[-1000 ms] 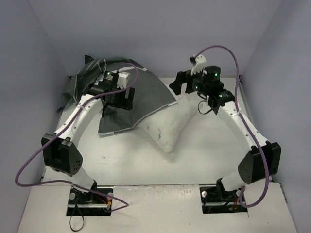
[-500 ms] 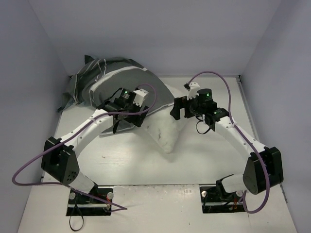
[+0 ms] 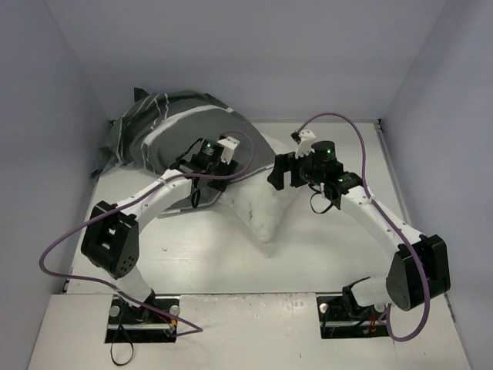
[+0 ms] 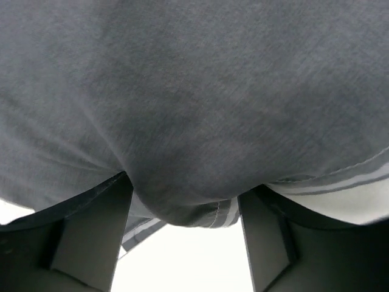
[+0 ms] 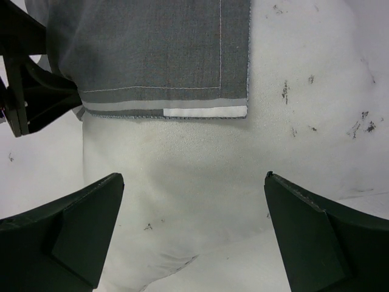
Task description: Put the pillow into the pillowcase
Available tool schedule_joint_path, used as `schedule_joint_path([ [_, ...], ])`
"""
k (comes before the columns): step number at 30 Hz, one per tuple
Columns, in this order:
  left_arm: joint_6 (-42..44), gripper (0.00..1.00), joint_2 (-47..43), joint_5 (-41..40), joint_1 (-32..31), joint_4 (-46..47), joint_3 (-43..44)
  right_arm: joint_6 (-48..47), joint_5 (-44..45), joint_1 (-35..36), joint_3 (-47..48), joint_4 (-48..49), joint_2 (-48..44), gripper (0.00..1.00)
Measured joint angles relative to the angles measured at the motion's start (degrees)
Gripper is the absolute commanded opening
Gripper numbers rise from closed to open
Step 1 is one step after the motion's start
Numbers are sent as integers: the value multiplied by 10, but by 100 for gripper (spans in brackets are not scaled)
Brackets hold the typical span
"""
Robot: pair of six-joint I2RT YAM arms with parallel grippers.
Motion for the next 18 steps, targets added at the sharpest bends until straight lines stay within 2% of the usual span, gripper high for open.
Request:
schedule_joint_path([
  [1, 2, 13, 3, 2, 1, 0, 3, 1, 0, 0, 0, 0, 0, 96],
  [2, 2, 0, 8, 8, 3, -5, 9, 1, 0, 0, 0, 0, 0, 96],
  [9, 6, 0, 17, 31, 15, -55, 87, -2, 10, 21, 0, 0, 0, 92],
  [14, 8, 0, 12, 46, 15, -98, 151, -13, 47, 59, 0, 4, 7, 96],
  [18, 16, 0, 2, 60, 20, -123, 161, -18, 57, 70, 1, 12, 30, 96],
])
